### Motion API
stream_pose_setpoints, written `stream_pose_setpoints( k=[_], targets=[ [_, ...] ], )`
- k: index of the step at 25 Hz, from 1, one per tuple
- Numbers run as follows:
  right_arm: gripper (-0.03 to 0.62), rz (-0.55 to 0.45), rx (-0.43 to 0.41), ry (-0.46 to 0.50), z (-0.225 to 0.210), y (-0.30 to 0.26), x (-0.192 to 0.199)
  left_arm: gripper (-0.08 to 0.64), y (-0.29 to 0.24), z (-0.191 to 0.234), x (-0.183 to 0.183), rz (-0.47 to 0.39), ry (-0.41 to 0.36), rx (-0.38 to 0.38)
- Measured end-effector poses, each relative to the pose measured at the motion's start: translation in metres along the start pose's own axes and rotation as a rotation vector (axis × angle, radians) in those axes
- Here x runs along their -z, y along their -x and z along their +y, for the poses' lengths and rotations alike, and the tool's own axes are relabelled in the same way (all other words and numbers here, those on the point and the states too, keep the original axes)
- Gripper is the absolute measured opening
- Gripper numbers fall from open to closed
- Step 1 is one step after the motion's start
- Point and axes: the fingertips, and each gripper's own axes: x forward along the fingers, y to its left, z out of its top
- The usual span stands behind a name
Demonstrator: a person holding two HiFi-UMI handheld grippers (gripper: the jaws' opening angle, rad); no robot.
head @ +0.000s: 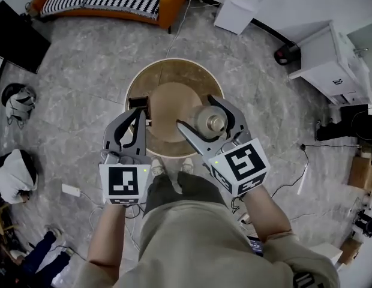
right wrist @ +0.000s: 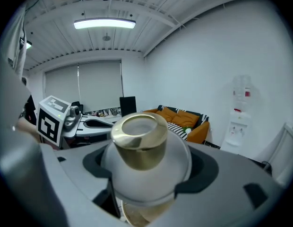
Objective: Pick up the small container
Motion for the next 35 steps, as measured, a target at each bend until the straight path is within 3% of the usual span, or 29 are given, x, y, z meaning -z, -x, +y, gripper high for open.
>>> stream_pose_setpoints(
  k=[9, 19, 35],
  targets=[
    [0.325, -0.051, -0.025, 0.032, 0.028, 0.061, -0.037, 0.006, 0.05, -0.015, -0.04, -0.043, -0.063, 0.0],
    [0.325, -0.036, -0.033, -0.038, 0.044, 0.082, -0.022, 0.006, 0.078, -0.036, -0.044, -0.035, -0.03, 0.023],
    [0.325, -0.017, -0.057, -0.025, 0.048, 0.071, -0.013, 0.006, 0.077, -0.028, -0.041, 0.001, -0.022, 0.005]
  ],
)
